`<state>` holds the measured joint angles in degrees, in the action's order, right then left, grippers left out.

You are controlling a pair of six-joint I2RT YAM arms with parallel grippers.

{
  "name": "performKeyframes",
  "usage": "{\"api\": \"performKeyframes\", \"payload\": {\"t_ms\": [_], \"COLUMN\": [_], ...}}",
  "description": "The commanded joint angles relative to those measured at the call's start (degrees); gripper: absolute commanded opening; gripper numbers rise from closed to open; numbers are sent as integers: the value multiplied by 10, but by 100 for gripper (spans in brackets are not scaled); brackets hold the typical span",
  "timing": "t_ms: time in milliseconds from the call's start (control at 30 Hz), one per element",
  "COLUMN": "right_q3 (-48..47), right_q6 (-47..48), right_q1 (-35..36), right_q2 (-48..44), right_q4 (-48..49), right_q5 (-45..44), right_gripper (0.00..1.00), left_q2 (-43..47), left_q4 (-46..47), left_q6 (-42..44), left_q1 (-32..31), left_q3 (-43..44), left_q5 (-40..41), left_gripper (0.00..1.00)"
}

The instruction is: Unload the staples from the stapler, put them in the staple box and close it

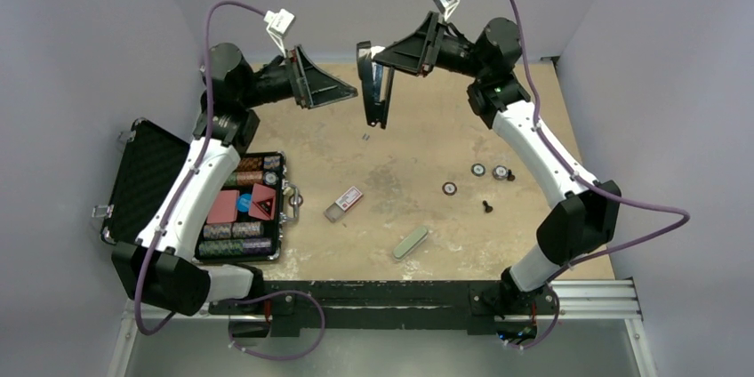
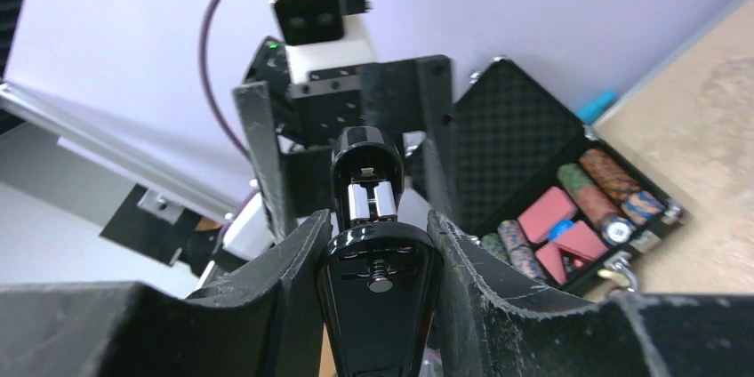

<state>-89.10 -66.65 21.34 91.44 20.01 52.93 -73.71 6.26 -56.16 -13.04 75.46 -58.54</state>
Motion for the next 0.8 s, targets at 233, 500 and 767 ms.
{"api": "performKeyframes", "payload": {"t_ms": [233, 500, 767], "right_q3": [-66, -63, -64], "right_q6": [-67, -64, -59], "right_q1": [45, 49, 52], "right_q2": [10, 12, 11], "right_q4": [81, 79, 72], "right_q5": [-13, -19, -17], "right_gripper": [0, 0, 0], "left_q2": [-21, -24, -27], "left_q4": [19, -4, -37], "left_q6": [18, 32, 60], "left_q1": [-60, -75, -91], "left_q3": [50, 57, 67], "left_q5": [-26, -12, 14], "left_gripper": [92, 78, 62]}}
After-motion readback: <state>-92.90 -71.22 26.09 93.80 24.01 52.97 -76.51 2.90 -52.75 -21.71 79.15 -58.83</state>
